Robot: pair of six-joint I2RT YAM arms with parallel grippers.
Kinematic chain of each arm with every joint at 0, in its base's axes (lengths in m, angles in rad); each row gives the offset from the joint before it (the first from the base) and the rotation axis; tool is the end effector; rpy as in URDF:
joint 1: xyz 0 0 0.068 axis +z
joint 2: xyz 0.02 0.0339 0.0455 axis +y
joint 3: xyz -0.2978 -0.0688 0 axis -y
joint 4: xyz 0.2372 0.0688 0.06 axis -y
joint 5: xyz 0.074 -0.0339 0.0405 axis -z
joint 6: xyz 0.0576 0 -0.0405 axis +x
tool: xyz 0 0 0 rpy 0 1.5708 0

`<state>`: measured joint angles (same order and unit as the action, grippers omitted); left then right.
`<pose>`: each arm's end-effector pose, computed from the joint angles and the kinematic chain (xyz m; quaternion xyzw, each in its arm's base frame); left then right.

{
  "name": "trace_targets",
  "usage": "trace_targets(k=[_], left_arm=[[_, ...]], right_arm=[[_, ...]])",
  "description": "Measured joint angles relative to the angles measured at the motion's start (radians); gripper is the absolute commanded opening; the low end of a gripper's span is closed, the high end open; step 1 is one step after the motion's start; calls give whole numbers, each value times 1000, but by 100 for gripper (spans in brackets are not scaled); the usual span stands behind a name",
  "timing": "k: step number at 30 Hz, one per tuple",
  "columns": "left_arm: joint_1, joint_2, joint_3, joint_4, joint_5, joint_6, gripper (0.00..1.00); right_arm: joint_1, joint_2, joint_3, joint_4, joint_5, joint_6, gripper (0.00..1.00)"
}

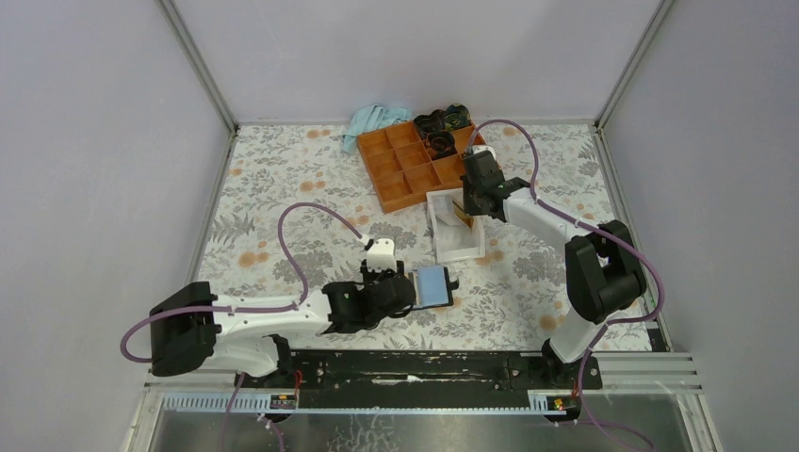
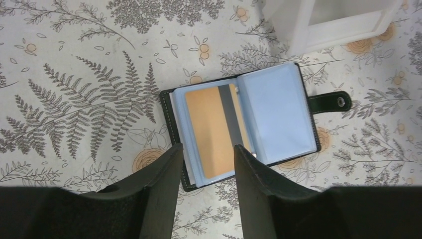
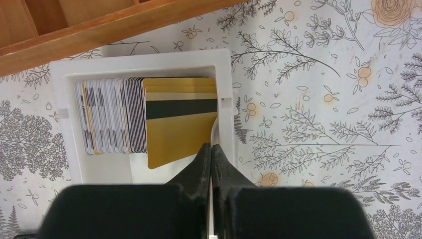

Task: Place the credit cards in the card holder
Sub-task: Pick up the credit card from the storage box.

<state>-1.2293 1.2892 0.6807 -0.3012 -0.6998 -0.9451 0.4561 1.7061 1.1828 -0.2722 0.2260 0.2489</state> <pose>0.1149 -0.2124 0.2200 0.0157 0.8954 -0.1192 0.4288 0.3529 0.1587 0.2491 -0.0527 0.9194 0.0317 0.3885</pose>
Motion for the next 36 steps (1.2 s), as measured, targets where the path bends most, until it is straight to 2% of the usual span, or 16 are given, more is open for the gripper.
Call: trace_targets(k=[6, 11, 14, 18, 24, 29, 36], left_arm=[[0, -2, 33, 13, -7, 5, 53], [5, -50, 25, 61, -16, 5, 56], [8, -113, -7, 142, -24, 5, 57], [9, -193, -97, 321, -28, 4, 58], [14, -252, -237, 587, -29, -10, 64], [19, -274, -317, 810, -25, 5, 74], [48, -275, -372, 1062, 17, 40, 79]], right_arm=[[0, -36, 3, -31, 2, -8, 0], [0, -148, 3, -25, -3, -3, 0], [0, -229, -2, 4, -16, 19, 0], [0, -369, -90, 122, -91, 93, 0], [0, -598, -344, 354, -229, 267, 0], [0, -681, -500, 548, -304, 434, 0], [0, -715, -630, 764, -352, 649, 0]])
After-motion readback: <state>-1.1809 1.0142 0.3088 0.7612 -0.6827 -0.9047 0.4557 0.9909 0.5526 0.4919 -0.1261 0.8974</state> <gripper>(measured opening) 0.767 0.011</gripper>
